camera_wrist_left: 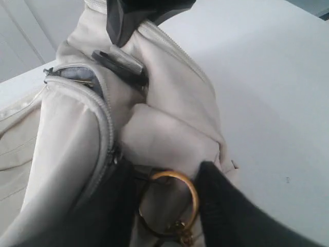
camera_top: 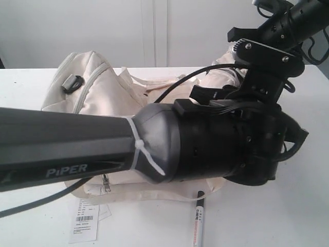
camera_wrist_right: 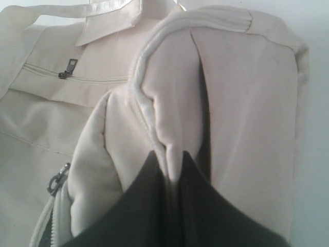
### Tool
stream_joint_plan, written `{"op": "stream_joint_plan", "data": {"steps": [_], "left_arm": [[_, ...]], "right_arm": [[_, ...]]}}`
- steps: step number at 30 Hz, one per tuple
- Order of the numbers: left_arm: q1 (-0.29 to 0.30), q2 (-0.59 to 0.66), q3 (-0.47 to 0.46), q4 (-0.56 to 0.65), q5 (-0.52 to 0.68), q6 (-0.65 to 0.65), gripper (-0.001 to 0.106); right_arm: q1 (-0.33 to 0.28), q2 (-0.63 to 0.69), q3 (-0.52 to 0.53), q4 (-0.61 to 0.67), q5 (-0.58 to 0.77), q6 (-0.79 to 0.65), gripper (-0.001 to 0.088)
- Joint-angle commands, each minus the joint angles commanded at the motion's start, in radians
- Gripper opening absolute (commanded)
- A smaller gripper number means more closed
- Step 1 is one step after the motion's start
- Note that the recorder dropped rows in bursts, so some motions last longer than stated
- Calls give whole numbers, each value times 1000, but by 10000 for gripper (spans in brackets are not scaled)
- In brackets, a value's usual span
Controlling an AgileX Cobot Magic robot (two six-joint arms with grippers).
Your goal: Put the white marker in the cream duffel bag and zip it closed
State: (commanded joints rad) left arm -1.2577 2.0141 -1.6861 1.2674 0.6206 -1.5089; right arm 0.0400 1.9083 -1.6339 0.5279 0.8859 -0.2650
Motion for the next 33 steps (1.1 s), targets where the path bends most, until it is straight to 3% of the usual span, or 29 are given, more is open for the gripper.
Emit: {"op": "stream_joint_plan", "data": {"steps": [2, 3, 12, 23, 33], "left_arm": [[0, -11, 0, -3, 2, 7, 18], [0, -14, 0, -5, 2, 22, 4], [0, -94, 0, -63, -8, 82, 3], [0, -163, 0, -366, -44, 469, 0], [0, -190, 0, -425, -13, 635, 0]], "right_arm": [[0, 0, 0, 0, -2, -5, 0], [0, 0, 0, 0, -2, -5, 0], [0, 0, 0, 0, -4, -3, 0], [0, 0, 0, -1, 1, -11, 0], [0, 0, 0, -5, 3, -20, 0]]}}
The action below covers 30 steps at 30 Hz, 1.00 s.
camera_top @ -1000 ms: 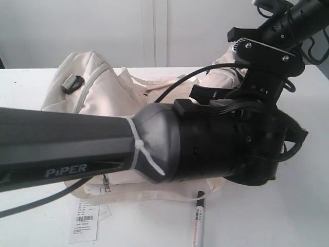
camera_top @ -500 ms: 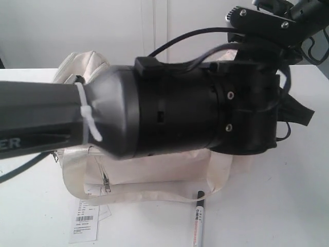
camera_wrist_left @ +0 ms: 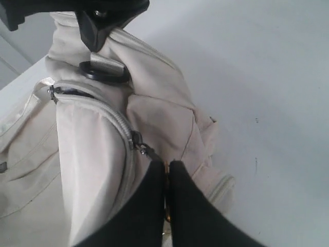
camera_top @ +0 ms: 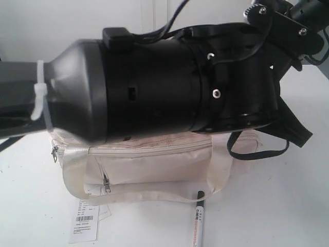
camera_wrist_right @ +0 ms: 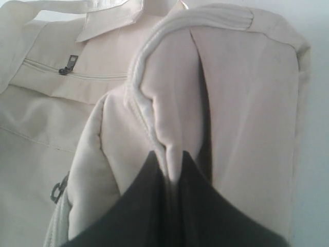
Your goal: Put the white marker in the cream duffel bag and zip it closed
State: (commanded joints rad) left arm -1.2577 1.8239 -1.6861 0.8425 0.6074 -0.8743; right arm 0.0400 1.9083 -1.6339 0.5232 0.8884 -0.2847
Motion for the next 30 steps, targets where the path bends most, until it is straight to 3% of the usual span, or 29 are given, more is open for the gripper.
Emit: {"op": "stream_joint_plan", "data": {"steps": [12, 30], "left_arm": [[0, -32, 0, -132, 27, 140, 0], [0, -65, 0, -218, 116, 290, 0]], "right_arm": [[0, 0, 0, -2, 0, 1, 0], [0, 0, 0, -4, 0, 1, 0]]}}
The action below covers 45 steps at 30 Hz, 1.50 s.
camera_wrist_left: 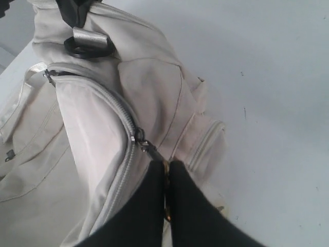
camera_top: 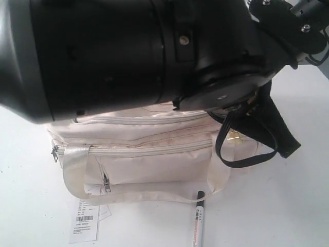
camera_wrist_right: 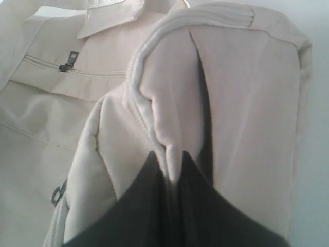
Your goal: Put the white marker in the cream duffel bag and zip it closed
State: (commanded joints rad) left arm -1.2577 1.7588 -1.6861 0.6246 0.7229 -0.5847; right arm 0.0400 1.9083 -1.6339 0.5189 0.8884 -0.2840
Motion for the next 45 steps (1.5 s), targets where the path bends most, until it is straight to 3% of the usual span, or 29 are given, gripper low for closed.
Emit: {"op": "stream_joint_plan", "data": {"steps": [11, 17, 20, 31, 45], "left_arm": [[4, -6, 0, -77, 78, 155, 0], [39, -6, 0, -108, 102, 195, 0], [70, -8, 0, -233, 106, 294, 0], [152, -26, 0, -476, 130, 496, 0], [170, -26, 0, -493, 202, 585, 0]], "right_arm": [[-2, 0, 0, -22, 2, 0, 0], [-2, 0, 0, -22, 2, 0, 0], [-2, 0, 0, -22, 2, 0, 0], [-2, 0, 0, -22, 9, 0, 0], [-2, 0, 0, -22, 16, 7, 0]]}}
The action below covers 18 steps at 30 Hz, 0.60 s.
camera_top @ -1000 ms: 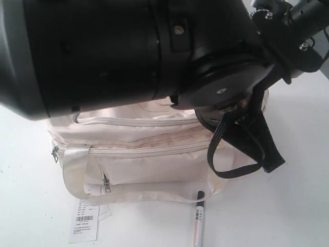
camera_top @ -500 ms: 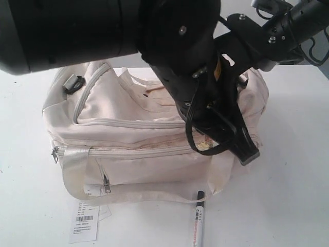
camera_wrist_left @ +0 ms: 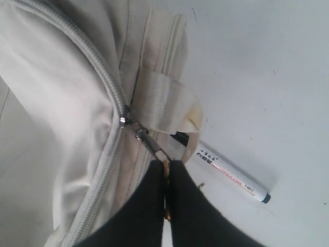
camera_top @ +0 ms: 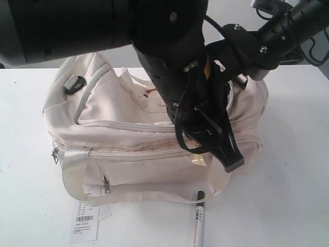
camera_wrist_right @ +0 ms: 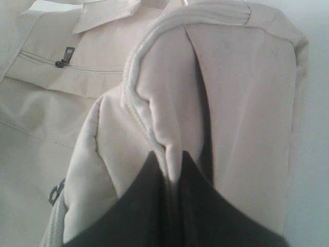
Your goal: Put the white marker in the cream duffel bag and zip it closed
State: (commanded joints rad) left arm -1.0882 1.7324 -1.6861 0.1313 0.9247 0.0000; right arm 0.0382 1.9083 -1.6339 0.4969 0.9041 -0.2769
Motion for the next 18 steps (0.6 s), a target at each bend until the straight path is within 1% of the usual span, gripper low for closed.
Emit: {"op": "stream_joint_plan", "data": {"steps": [3, 9, 12, 18], "left_arm": [[1, 0, 0, 0, 24, 24, 0], [9, 0, 0, 7, 53, 27, 0], [9, 0, 0, -9, 20, 53, 0], [9, 2, 0, -4, -68, 49, 0]], "right_arm": [[0, 0, 0, -2, 6, 0, 0], [0, 0, 0, -1, 11, 0, 0], [0, 0, 0, -1, 11, -11, 0], [0, -4, -4, -1, 16, -34, 2]]}}
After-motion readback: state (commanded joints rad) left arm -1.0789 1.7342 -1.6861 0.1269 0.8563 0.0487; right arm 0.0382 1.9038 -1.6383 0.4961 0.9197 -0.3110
